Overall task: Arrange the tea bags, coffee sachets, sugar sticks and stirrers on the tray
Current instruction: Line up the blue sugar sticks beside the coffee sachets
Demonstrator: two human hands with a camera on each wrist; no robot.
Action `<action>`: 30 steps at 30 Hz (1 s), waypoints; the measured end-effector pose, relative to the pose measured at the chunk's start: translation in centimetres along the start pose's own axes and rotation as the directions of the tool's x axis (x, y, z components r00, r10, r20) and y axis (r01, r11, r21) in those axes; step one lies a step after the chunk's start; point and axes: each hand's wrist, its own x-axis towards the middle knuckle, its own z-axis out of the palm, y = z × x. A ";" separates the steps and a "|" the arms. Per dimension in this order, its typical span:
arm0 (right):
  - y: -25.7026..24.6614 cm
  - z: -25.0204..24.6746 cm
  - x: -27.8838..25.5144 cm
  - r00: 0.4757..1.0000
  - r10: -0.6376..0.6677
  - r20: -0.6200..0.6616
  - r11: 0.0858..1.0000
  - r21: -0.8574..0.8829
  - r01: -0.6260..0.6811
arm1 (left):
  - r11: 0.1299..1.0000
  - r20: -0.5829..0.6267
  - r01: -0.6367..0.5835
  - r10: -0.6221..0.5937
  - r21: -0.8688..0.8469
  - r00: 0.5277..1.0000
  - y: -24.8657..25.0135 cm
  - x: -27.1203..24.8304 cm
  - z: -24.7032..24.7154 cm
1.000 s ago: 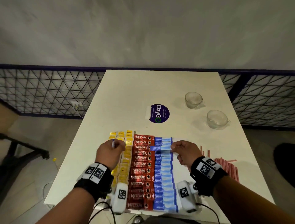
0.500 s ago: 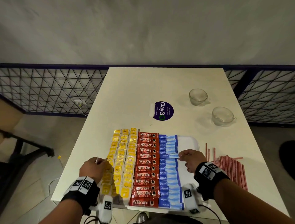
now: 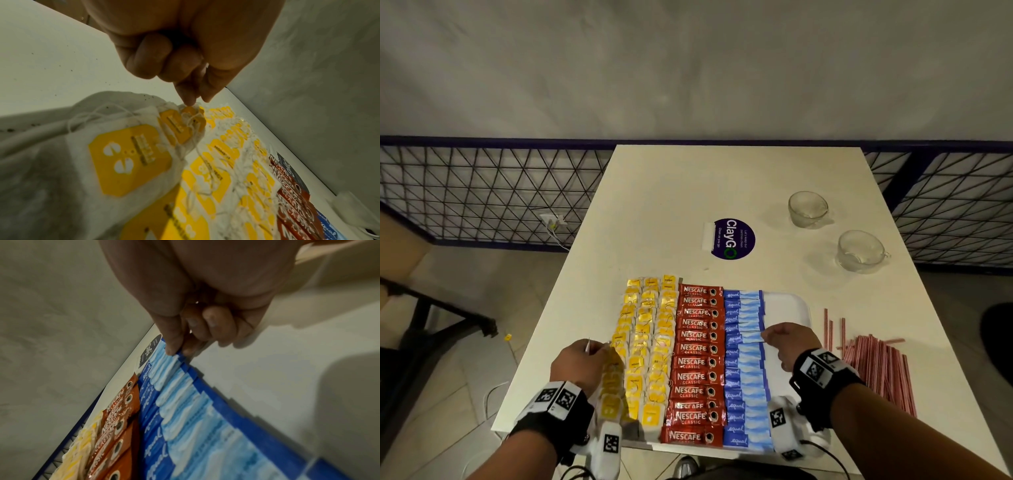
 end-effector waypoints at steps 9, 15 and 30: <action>-0.2 -0.2 0.2 0.998 -0.056 -0.030 0.992 -0.114 0.052 | 1.000 0.007 -0.003 0.003 0.000 1.000 0.1 -0.3 -0.3; 0.0 -0.1 0.2 0.996 -0.076 -0.039 0.993 -0.093 0.072 | 1.000 0.004 -0.005 0.005 0.013 1.000 0.1 -0.3 -0.1; -0.2 -0.1 0.5 0.997 -0.076 -0.022 0.989 -0.127 0.073 | 1.000 -0.009 -0.005 0.005 -0.001 1.000 0.1 -0.2 -0.2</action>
